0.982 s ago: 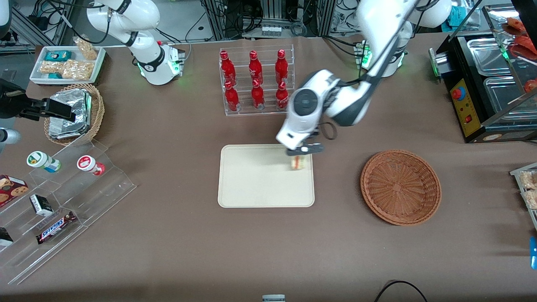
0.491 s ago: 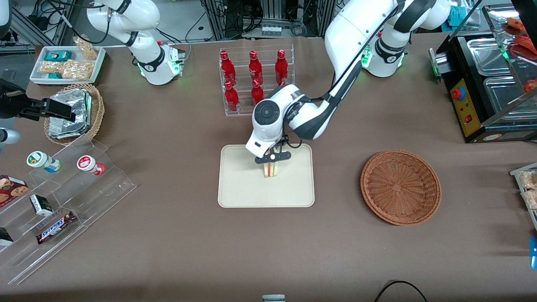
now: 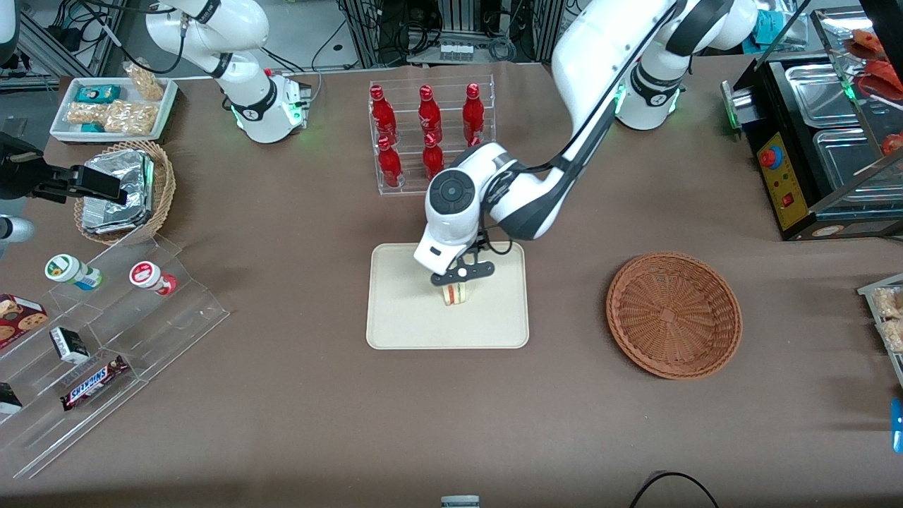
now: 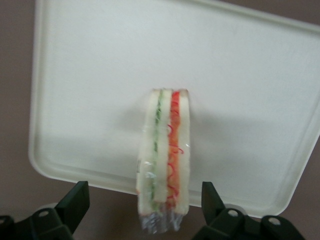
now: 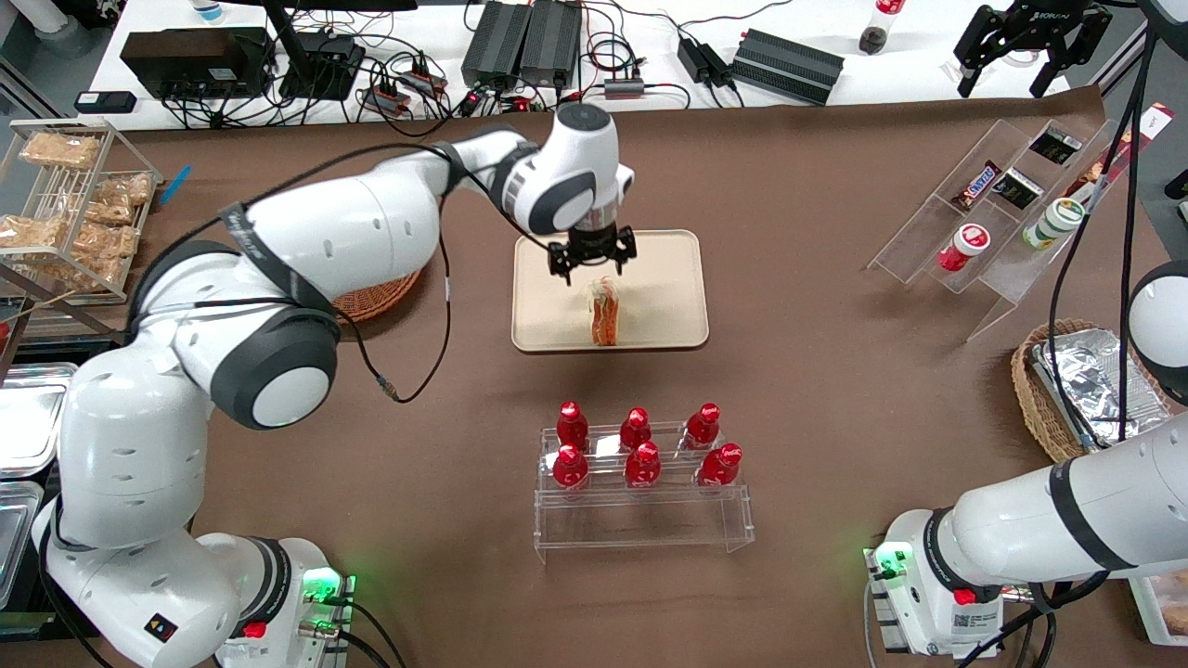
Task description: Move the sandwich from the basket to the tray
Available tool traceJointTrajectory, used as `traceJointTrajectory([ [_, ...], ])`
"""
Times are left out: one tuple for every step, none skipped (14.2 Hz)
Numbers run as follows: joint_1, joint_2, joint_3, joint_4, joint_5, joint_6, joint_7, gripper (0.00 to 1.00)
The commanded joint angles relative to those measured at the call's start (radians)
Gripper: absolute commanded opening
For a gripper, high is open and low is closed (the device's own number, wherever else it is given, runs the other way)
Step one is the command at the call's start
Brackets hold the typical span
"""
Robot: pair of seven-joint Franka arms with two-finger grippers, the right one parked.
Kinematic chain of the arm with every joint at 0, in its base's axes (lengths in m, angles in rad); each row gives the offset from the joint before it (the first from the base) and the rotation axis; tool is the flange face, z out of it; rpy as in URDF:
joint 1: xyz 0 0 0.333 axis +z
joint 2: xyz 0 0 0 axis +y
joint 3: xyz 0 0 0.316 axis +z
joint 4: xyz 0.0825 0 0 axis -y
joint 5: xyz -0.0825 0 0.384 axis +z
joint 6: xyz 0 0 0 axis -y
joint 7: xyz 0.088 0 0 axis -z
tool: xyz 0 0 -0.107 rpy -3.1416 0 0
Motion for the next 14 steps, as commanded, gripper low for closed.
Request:
traceJointTrajectory([
  [0.09, -0.171, 0.004, -0.056, 0.003, -0.184, -0.007, 1.0],
  [0.127, -0.216, 0.004, -0.07, -0.001, -0.24, 0.01, 1.0],
  [0.167, -0.256, 0.004, -0.09, -0.006, -0.277, 0.058, 1.0],
  [0.213, -0.293, 0.004, -0.105, -0.015, -0.306, 0.11, 1.0],
  [0.281, -0.325, 0.004, -0.114, -0.03, -0.352, 0.191, 1.0],
  [0.335, -0.35, 0.004, -0.114, -0.052, -0.411, 0.276, 1.0],
  [0.384, -0.368, 0.005, -0.111, -0.059, -0.483, 0.345, 1.0],
  [0.441, -0.389, 0.007, -0.11, -0.058, -0.534, 0.387, 1.0],
  [0.513, -0.412, 0.005, -0.114, -0.056, -0.576, 0.437, 1.0],
  [0.552, -0.44, 0.007, -0.113, -0.056, -0.62, 0.505, 1.0],
  [0.61, -0.468, 0.007, -0.113, -0.059, -0.665, 0.583, 1.0],
  [0.662, -0.495, 0.007, -0.114, -0.059, -0.686, 0.632, 1.0],
  [0.691, -0.526, 0.007, -0.116, -0.059, -0.705, 0.652, 1.0],
  [0.704, -0.544, 0.007, -0.114, -0.056, -0.732, 0.654, 1.0],
])
